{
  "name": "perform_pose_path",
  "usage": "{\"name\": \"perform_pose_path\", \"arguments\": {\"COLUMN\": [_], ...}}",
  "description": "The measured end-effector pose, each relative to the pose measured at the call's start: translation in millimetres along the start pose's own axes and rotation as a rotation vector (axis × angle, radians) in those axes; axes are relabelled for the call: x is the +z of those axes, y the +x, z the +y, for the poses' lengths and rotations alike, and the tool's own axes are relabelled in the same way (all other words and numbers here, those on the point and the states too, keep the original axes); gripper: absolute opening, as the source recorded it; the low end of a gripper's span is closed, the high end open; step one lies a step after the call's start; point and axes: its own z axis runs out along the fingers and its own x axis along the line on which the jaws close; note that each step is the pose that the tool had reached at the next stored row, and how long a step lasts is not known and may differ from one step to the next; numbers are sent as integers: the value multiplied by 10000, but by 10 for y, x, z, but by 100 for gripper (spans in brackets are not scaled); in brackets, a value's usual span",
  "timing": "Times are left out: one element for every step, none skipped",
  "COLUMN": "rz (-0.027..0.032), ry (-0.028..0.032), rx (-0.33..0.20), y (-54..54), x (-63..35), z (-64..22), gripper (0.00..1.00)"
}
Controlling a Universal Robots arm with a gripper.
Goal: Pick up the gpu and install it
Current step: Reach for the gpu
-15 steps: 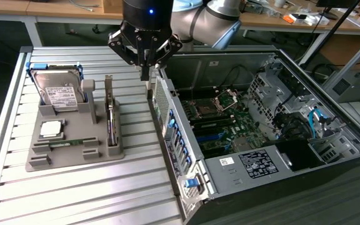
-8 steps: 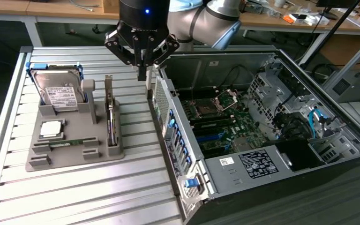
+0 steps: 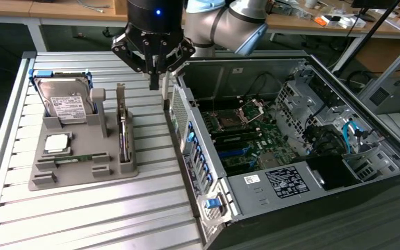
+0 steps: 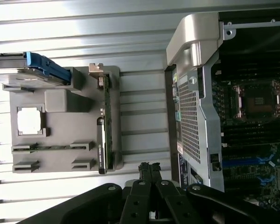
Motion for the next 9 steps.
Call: {"name": "perform_pose_path", "arguments": {"rz": [0, 0, 0, 0, 0, 0, 0, 1, 0], "ry": [0, 0, 0, 0, 0, 0, 0, 0, 0], "rx": [-1, 0, 0, -1, 0, 0, 0, 0, 0], "y": [16, 26, 35, 46, 56, 65, 76, 85, 97], "x": [0, -1, -1, -1, -1, -2, -2, -3, -3], "z": [-1, -2, -3, -4, -4, -5, -6, -6, -7], "gripper": [11, 11, 11, 11, 11, 11, 11, 11, 11]}}
